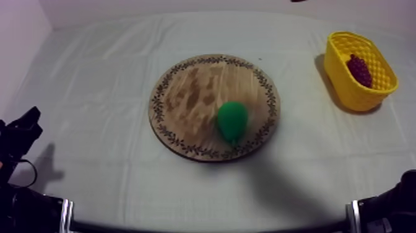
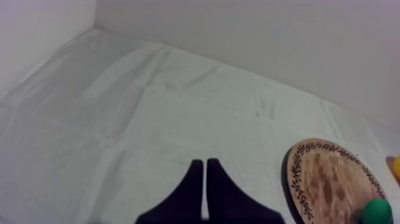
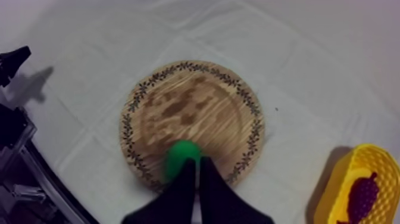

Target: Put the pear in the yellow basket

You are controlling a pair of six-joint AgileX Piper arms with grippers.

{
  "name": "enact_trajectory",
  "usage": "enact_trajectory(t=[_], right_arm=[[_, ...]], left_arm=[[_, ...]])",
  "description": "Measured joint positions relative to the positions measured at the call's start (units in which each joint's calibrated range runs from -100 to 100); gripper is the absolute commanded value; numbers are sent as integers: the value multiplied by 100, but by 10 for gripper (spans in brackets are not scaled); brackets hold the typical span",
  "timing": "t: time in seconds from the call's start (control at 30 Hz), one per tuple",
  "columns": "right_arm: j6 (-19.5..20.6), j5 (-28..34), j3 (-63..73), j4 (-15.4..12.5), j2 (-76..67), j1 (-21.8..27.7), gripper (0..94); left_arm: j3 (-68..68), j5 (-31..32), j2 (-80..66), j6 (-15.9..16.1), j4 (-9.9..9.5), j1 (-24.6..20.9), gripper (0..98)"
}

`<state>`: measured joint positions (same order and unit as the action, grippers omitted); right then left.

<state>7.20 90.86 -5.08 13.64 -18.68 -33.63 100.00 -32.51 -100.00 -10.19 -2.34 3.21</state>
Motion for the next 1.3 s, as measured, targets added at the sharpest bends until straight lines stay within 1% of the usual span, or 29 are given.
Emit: enact_trajectory(t=[0.13,0.3,0.43,0.6,0.73,0.83,0.9,1.1,1.13,1.17,1.3], right_arm=[[330,524,596,182,748,-134,2],[696,677,956,178,1433,-120,2],[952,720,875,39,1860,-124,2],[1255,718,686,-66,2271,-153,2],[1439,718,514,-106,2646,-149,2],[1554,718,409,-214,2937,-113,2],[1650,711,379,-225,3101,-86,2],[1921,700,458,-425,3477,-17,10],[1960,700,492,-455,3512,-4,47],[1984,700,517,-485,3545,6,111],[2021,677,502,-559,3581,55,478]], left_arm=[[0,0,0,0,0,0,1],[0,0,0,0,0,0,1],[0,0,0,0,0,0,1],[0,0,0,0,0,0,1],[0,0,0,0,0,0,1],[0,0,0,0,0,0,1],[0,0,0,0,0,0,1],[0,0,0,0,0,0,1],[0,0,0,0,0,0,1],[0,0,0,0,0,0,1],[0,0,0,0,0,0,1]])
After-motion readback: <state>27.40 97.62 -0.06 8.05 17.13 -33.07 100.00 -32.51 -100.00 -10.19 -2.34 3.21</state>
